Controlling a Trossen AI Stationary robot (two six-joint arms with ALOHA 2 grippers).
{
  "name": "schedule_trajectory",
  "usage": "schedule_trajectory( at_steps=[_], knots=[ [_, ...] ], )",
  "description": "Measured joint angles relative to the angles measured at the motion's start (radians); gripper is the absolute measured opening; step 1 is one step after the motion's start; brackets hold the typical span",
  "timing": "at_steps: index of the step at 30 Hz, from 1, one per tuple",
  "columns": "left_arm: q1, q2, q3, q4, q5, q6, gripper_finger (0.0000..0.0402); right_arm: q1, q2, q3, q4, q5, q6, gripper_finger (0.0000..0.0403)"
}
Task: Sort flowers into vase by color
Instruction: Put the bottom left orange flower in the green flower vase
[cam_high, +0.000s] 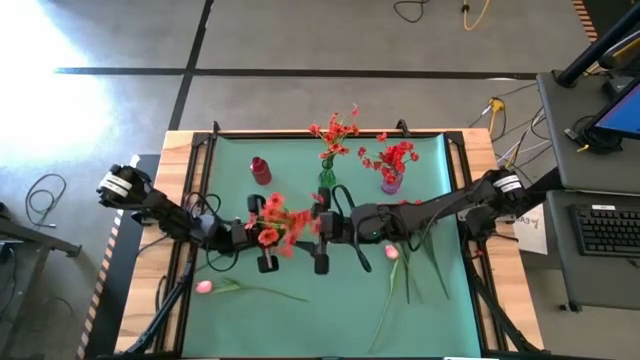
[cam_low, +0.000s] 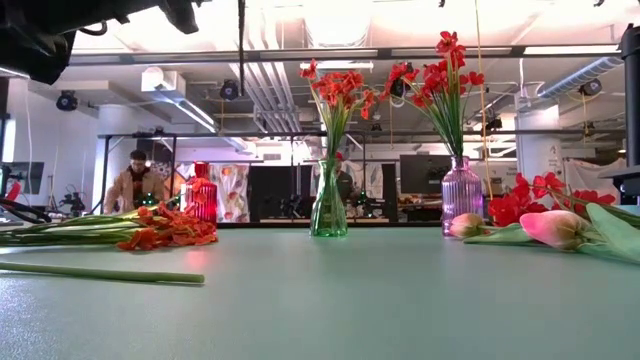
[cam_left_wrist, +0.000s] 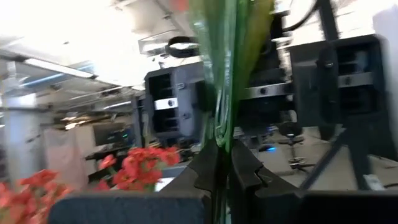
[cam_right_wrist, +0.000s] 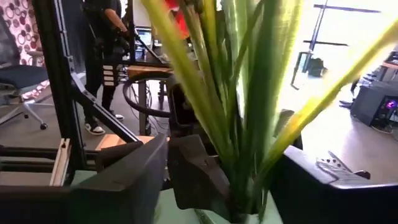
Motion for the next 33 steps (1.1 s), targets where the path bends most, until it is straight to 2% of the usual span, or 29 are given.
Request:
schedule_trajectory(
  at_steps=[3, 10, 14, 19, 22, 29, 33],
  knots=[
    [0.0, 0.0, 0.001, -0.01, -0.035, 0.002, 0.0, -0.009, 0.0, 0.0, -0.006, 0.004, 0.005, 0.018],
    [0.0, 0.0, 0.001, -0.019, -0.039, -0.004, 0.0, -0.021, 0.0, 0.0, -0.011, 0.0, -0.008, 0.0071],
    [0.0, 0.0, 0.001, -0.02, -0.039, -0.009, 0.0, -0.021, 0.0, 0.0, -0.012, -0.001, -0.018, 0.003],
    [0.0, 0.0, 0.001, -0.02, -0.043, -0.036, 0.0001, -0.021, 0.0, 0.0, -0.013, -0.001, -0.018, 0.0019],
    [0.0, 0.0, 0.001, -0.02, -0.047, -0.062, 0.0017, -0.021, 0.0, 0.0, -0.013, 0.0, -0.012, 0.0023],
    [0.002, -0.009, -0.01, -0.037, -0.077, -0.118, 0.0122, -0.03, -0.015, -0.002, -0.035, 0.0, -0.008, 0.0026],
    [-0.001, -0.011, -0.011, -0.099, -0.179, -0.164, 0.0176, -0.054, -0.049, -0.002, -0.07, 0.048, -0.021, 0.0026]
  ],
)
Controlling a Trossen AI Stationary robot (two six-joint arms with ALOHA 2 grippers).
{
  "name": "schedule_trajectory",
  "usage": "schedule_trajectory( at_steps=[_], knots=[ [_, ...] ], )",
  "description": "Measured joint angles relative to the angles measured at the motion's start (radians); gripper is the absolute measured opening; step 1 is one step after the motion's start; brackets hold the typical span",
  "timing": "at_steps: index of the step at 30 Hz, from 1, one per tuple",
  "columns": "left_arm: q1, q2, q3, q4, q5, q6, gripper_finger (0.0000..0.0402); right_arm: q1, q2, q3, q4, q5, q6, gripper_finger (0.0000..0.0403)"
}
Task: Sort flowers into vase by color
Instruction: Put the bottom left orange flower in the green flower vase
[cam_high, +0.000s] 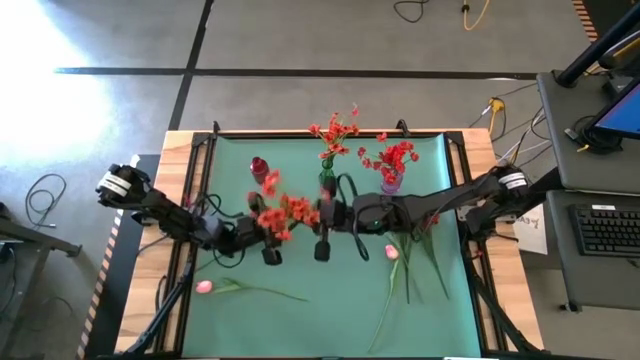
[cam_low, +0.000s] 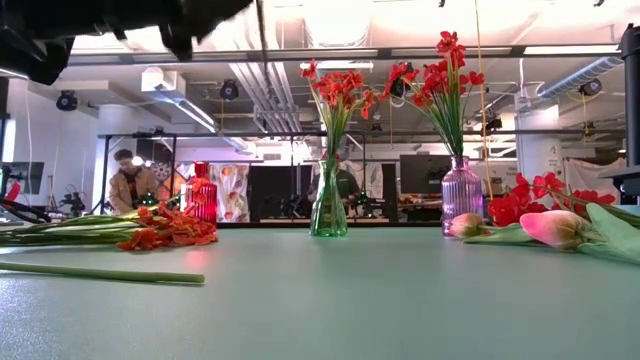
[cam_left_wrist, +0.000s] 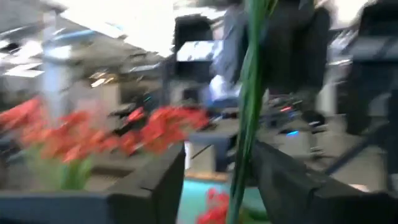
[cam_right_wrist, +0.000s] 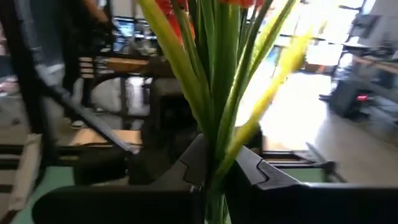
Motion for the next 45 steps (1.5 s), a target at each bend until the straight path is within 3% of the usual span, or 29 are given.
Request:
schedule_trajectory(
  at_steps=[7, 16, 18, 19, 22, 24, 28, 37, 45],
  knots=[
    [-0.001, -0.002, -0.001, -0.041, -0.196, -0.024, 0.0221, -0.076, -0.051, 0.0, -0.025, 0.02, 0.004, 0.0026],
    [-0.035, -0.005, -0.004, -0.103, -0.332, -0.08, 0.0228, -0.228, -0.064, -0.012, -0.051, 0.039, 0.054, 0.0026],
    [-0.053, -0.013, -0.005, -0.16, -0.298, -0.138, 0.0227, -0.259, -0.064, -0.022, -0.049, 0.039, 0.071, 0.0026],
    [-0.056, -0.024, -0.007, -0.203, -0.223, -0.181, 0.0225, -0.271, -0.064, -0.026, -0.048, 0.038, 0.076, 0.0026],
    [-0.043, -0.061, -0.008, -0.321, 0.144, -0.311, 0.0216, -0.302, -0.064, -0.04, -0.033, 0.038, 0.076, 0.0021],
    [-0.034, -0.078, -0.008, -0.389, 0.296, -0.356, 0.0207, -0.315, -0.064, -0.054, -0.001, 0.038, 0.071, 0.0016],
    [-0.033, -0.142, -0.008, -0.57, 0.252, -0.41, 0.0194, -0.323, -0.067, -0.085, 0.046, 0.05, 0.062, 0.0016],
    [-0.033, -0.403, -0.008, -1.06, 0.109, -0.567, 0.0185, -0.329, -0.076, -0.102, 0.095, 0.18, 0.022, 0.0015],
    [-0.033, -0.539, -0.008, -1.238, 0.076, -0.571, 0.0184, -0.365, -0.073, -0.113, 0.095, 0.228, 0.1, 0.0014]
  ],
)
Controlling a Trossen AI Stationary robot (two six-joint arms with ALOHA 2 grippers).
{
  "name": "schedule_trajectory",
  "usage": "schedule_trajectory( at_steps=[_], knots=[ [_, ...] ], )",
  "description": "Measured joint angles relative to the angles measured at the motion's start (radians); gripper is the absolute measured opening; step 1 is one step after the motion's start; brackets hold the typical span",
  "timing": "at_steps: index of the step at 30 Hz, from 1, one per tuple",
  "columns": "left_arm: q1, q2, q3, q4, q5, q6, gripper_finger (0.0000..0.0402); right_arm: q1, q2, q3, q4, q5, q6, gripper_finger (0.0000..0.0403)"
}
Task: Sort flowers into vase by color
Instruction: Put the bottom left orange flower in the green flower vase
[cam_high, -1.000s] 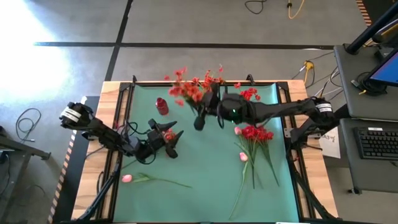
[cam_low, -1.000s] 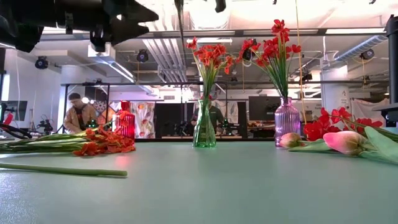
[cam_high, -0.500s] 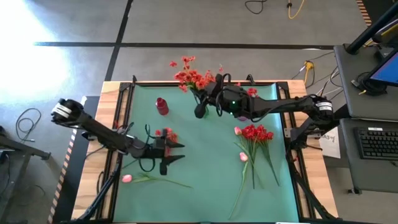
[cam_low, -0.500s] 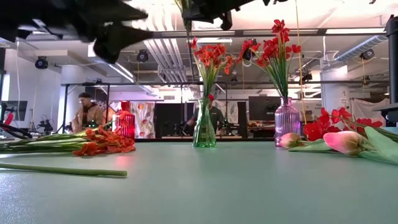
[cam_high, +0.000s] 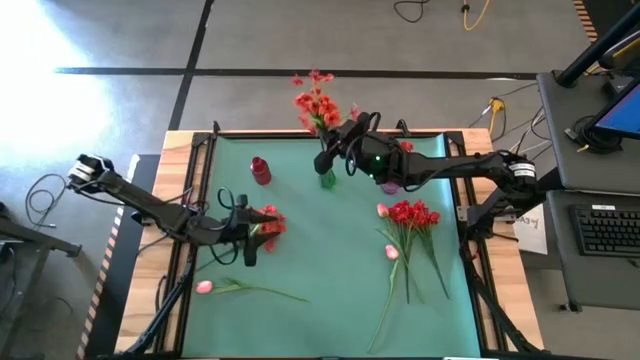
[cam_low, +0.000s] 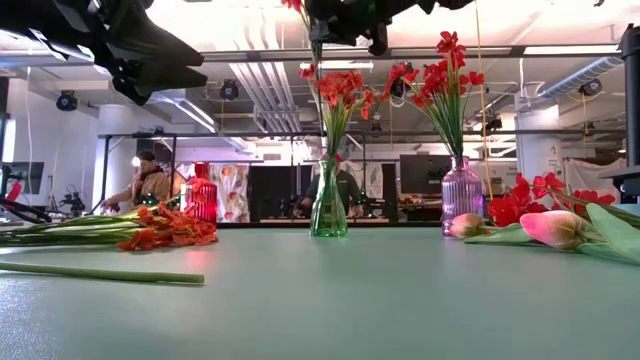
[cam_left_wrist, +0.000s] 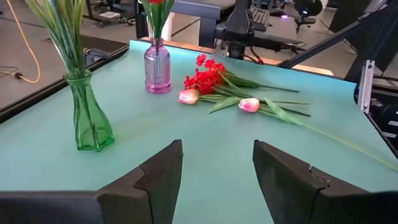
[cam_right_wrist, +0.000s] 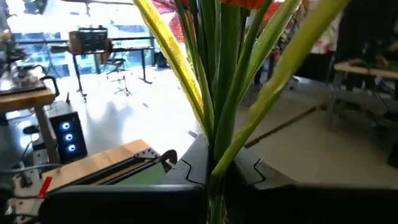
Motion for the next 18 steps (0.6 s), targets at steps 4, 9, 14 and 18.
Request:
schedule_trajectory(
  at_steps=[4, 9, 14, 18],
  knots=[
    [0.0, -0.025, 0.0, -0.051, -0.023, 0.001, 0.0184, -0.016, 0.002, -0.017, 0.0, 0.01, 0.028, 0.0014],
    [0.0, -0.036, 0.0, -0.096, -0.063, 0.001, 0.0184, -0.023, 0.003, -0.041, 0.005, 0.009, 0.048, 0.0013],
    [0.0, -0.037, 0.0, -0.099, -0.131, 0.001, 0.0184, -0.025, 0.019, -0.049, 0.029, 0.009, 0.079, 0.0013],
    [0.0, -0.039, 0.0, -0.099, -0.159, 0.001, 0.0184, -0.027, 0.032, -0.049, 0.035, 0.009, 0.082, 0.0013]
  ],
)
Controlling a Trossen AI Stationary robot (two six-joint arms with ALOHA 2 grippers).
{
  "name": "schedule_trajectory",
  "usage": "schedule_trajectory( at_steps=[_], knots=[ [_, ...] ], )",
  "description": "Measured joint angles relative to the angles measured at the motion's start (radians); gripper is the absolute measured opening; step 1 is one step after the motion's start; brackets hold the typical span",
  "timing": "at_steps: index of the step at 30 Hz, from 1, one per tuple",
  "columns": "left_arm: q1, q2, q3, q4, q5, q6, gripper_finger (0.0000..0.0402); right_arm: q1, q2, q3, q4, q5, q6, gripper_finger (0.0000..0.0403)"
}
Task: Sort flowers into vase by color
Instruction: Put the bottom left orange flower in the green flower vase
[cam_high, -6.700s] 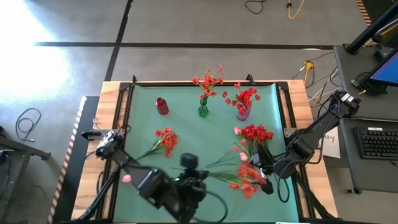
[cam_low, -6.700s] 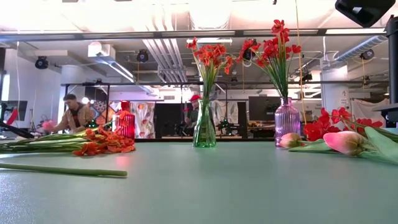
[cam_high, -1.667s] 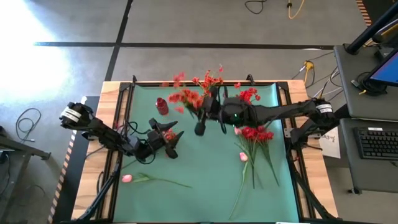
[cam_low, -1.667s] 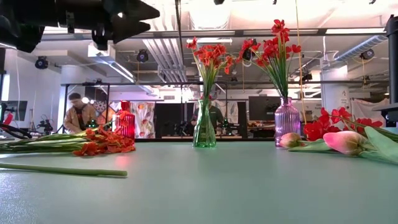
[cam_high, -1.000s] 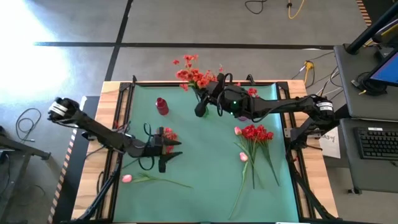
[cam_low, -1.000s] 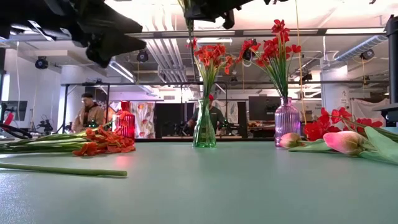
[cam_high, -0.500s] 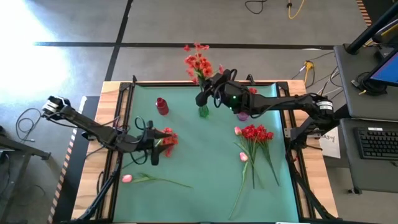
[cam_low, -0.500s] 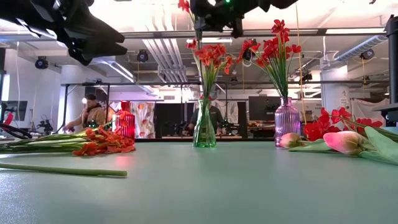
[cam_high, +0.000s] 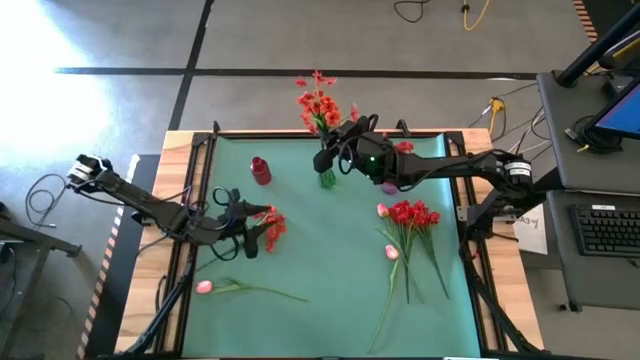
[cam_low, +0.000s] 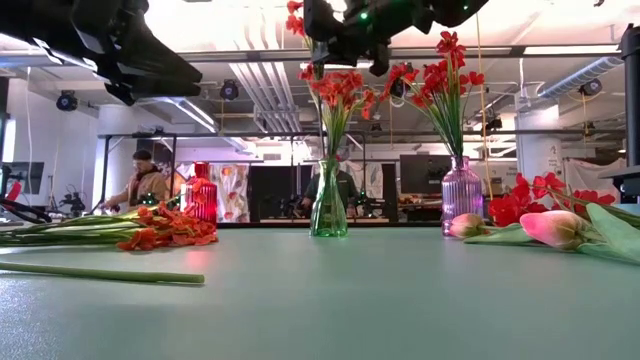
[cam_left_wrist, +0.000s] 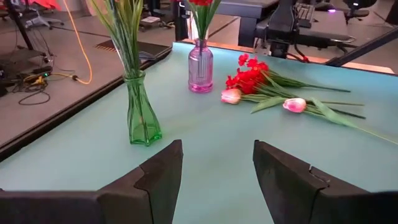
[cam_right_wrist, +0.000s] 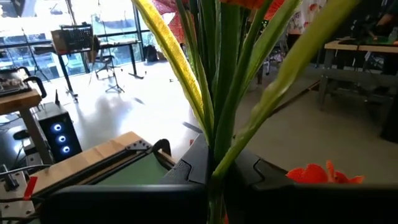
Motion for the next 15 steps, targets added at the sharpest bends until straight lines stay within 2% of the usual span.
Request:
schedule_trajectory(
  at_steps=[8, 15],
  knots=[
    [0.0, 0.0, 0.0, -0.001, -0.004, 0.0, 0.0184, -0.002, 0.007, -0.001, -0.005, 0.001, 0.011, 0.0016],
    [0.0, 0.0, 0.0, -0.003, -0.005, 0.0, 0.0184, -0.002, 0.007, -0.005, -0.013, 0.0, 0.004, 0.0057]
  ],
)
